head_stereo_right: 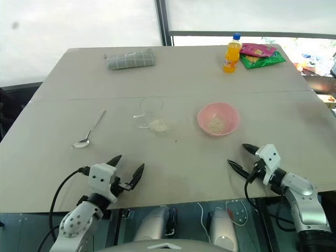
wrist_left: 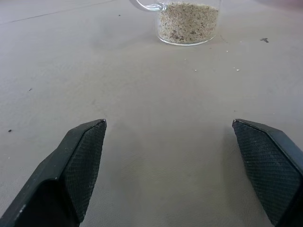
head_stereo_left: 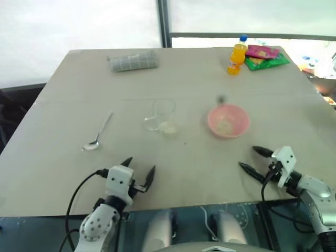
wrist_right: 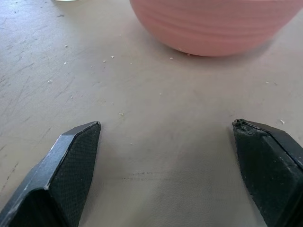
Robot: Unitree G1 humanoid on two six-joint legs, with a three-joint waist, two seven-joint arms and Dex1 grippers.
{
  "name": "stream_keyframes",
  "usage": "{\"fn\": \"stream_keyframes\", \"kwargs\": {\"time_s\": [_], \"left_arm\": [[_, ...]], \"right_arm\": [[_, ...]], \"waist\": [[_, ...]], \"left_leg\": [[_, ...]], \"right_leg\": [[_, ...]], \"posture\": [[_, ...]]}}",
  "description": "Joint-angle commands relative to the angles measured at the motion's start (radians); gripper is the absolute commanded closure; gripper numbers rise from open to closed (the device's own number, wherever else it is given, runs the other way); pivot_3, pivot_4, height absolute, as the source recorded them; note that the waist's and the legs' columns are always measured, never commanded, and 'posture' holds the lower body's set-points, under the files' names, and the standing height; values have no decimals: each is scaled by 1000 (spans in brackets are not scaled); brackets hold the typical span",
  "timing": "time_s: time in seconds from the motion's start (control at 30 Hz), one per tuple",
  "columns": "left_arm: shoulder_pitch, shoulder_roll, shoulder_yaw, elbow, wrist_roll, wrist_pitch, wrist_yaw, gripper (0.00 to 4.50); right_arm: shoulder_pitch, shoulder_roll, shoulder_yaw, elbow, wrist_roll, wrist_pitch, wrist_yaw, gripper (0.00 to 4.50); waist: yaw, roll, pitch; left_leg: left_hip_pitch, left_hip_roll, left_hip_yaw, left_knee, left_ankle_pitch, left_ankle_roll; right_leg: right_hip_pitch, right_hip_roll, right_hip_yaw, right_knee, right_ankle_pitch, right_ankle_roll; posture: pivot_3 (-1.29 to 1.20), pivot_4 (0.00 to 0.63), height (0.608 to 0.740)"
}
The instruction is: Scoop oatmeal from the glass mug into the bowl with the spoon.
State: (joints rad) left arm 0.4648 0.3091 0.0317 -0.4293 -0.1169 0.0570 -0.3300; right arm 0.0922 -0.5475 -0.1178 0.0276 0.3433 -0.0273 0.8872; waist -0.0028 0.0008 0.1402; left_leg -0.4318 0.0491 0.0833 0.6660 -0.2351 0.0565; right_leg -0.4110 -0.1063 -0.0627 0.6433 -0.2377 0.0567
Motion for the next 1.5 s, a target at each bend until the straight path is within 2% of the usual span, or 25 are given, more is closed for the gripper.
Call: {"fn": "stream_keyframes", "kwargs": {"time_s": [0.03,0.8,0.97,1.17,1.3,1.5], "left_arm": [[27,6,4,52,19,16,1,41],[-24,14,12,105,-4,-18,-41,41],[-82,61,75,77,30,-25,-18,41],[-316,164,277,104,-83,174,4,41],[-413,257,346,148,-123,302,-27,41],[-524,376,414,275,-168,546,-40,41]], "right_arm": [[9,-7,-11,21,-5,3,-1,0],[-9,-20,-17,50,-8,-24,16,0],[23,-41,-6,-40,31,7,67,0],[32,-100,-11,-317,173,180,105,0],[33,-157,-46,-464,266,296,88,0],[-34,-181,-29,-565,300,379,44,0]], "waist": [[0,0,0],[11,3,-2],[17,3,-2],[17,-1,7],[17,-7,12],[16,-12,18]], "left_leg": [[0,0,0,0,0,0],[1,0,0,0,0,0],[0,1,0,0,0,0],[-2,2,-1,0,0,0],[-3,2,0,1,3,4],[-3,2,-1,0,3,4]], "right_leg": [[0,0,0,0,0,0],[0,0,0,0,0,0],[0,0,-1,0,0,0],[-1,2,-3,0,2,-3],[-1,1,-2,0,3,-4],[-1,2,-3,0,3,-4]], "posture": [[0,150,718],[0,150,718],[0,150,718],[0,150,718],[0,150,718],[0,150,718]]}}
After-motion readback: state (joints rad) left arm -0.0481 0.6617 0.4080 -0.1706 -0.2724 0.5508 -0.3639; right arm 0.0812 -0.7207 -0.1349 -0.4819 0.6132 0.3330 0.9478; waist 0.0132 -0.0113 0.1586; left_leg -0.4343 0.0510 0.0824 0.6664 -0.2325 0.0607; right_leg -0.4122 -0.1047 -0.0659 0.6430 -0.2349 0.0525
